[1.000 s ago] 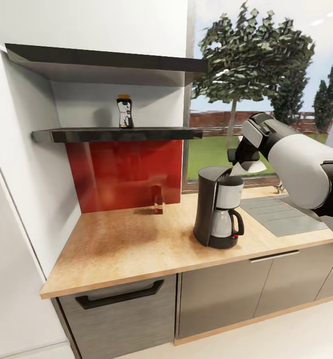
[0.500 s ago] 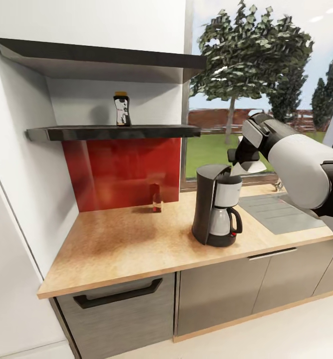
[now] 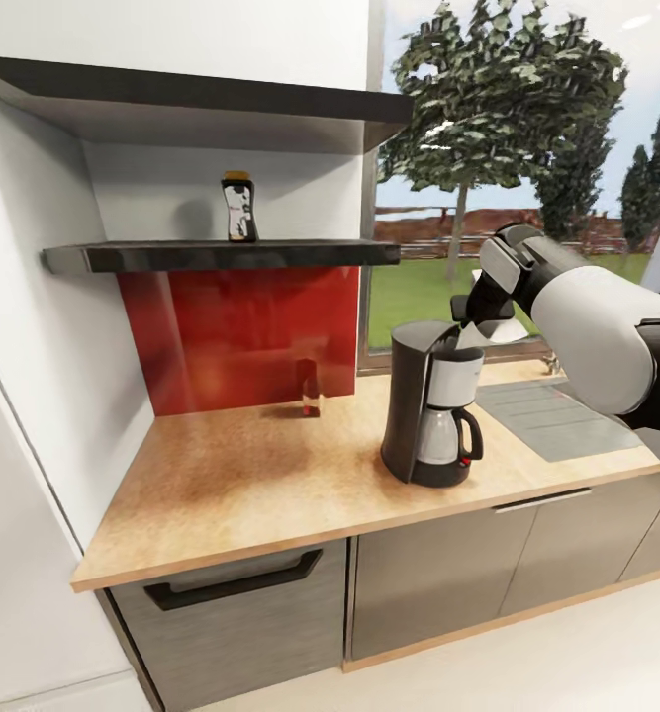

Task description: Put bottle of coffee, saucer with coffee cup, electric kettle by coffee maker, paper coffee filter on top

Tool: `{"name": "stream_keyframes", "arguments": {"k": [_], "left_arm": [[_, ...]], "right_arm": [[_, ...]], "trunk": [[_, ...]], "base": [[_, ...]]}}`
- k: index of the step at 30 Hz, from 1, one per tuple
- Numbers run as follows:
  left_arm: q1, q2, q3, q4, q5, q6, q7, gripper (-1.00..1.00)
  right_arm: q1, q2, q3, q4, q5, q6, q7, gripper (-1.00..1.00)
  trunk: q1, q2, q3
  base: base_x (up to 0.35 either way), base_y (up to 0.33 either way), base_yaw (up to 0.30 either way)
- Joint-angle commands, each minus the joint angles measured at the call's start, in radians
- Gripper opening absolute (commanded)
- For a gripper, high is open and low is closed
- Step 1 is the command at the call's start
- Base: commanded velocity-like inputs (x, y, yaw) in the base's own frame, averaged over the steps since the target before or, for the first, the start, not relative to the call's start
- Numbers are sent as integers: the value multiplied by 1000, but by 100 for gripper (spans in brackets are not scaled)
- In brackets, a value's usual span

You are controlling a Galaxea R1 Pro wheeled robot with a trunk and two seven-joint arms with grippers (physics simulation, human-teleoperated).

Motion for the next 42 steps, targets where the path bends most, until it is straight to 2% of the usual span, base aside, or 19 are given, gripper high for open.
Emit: {"name": "stream_keyframes", "arguments": {"k": [1,10,42], "left_arm": [[0,0,6,0,4,-2,0,100],[0,0,5,0,3,-3,0,100],[0,-1,5,0,4,-3,0,100]], "right_arm": [[0,0,-1,-1,-2,4,-4,-100],[0,0,-1,-1,-2,4,-5,-100],[0,-5,-2,-1,-2,4,-5,-100]], "trunk": [[1,-1,-3],[1,-1,-13],[1,-1,-14]], "base": [[188,54,0],[95,27,0],[58,0,0]]}}
